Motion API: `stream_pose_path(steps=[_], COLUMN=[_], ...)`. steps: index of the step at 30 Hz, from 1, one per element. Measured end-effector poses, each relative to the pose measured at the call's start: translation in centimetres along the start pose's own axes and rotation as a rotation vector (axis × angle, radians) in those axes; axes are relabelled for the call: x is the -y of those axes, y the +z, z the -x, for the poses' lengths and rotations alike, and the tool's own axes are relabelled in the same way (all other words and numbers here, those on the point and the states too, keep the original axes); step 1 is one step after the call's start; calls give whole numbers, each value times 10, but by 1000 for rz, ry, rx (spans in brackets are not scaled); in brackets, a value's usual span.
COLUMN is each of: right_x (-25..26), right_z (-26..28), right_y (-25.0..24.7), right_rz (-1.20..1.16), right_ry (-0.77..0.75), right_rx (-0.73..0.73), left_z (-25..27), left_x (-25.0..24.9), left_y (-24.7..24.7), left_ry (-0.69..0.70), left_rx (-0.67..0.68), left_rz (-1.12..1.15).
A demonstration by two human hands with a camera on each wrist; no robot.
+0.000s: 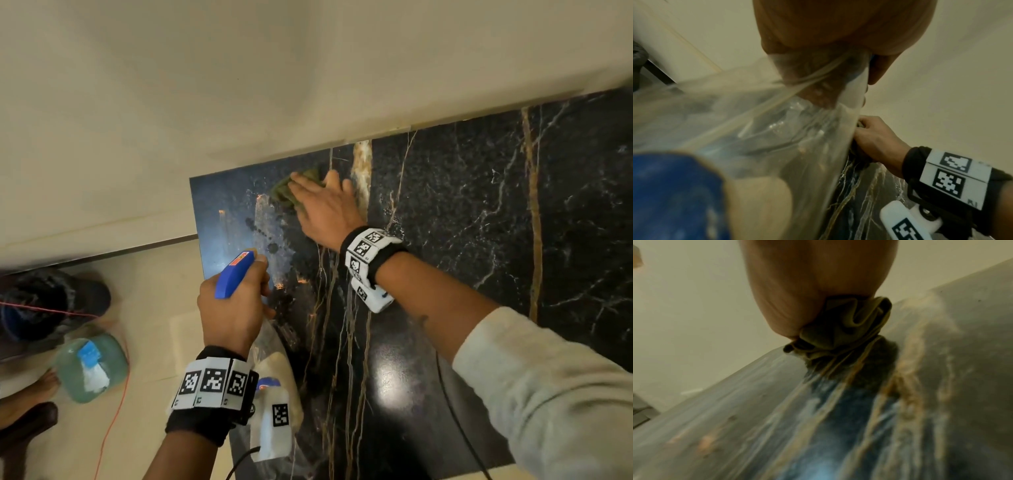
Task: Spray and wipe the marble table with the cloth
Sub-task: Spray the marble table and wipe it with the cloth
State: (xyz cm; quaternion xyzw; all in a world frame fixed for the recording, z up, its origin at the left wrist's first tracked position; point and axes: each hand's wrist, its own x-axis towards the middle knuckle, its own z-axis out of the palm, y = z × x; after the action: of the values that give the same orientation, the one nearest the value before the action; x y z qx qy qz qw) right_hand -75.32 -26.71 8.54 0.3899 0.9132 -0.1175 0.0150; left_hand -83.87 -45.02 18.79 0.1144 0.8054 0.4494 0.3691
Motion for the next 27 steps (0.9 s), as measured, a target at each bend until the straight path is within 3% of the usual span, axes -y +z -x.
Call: stream_pose_path(steps=[4,6,8,12,14,16,19,24,25,27], right_x=[-18,3,27,71,64,43,21,64,75,99], right_z=[-17,-28,-36,-36,-36,-36,-31,-45,-47,-48], right_y=[-2,-3,-6,8,6,2,3,-1,-4,-1], right_rz=[-118,-100,-112,-26,-65,-103,-128,-147,-169,-113], right_ry=[425,528,502,152,66,100,343,588,587,399], right_rx=[-121,-135,-148,-33,-18,-35,-129,-174,-151,-57], left_z=[-3,-5,-7,-5,-3,-2,-3,-6,-8,-13], left_x=[2,6,10,17,14,11,13,20,22,25], left_y=[-5,-10,-13,-21,-23,-27,-41,-74,-81,-93], left_ry=[0,-9,-21,-35,-39,-33,-15,6,15,39], left_rx=[-17,-35,-48,-71,-59,-59,-70,-55,-41,-11], left_rz=[34,47,41,60,76,102,137,152,140,102])
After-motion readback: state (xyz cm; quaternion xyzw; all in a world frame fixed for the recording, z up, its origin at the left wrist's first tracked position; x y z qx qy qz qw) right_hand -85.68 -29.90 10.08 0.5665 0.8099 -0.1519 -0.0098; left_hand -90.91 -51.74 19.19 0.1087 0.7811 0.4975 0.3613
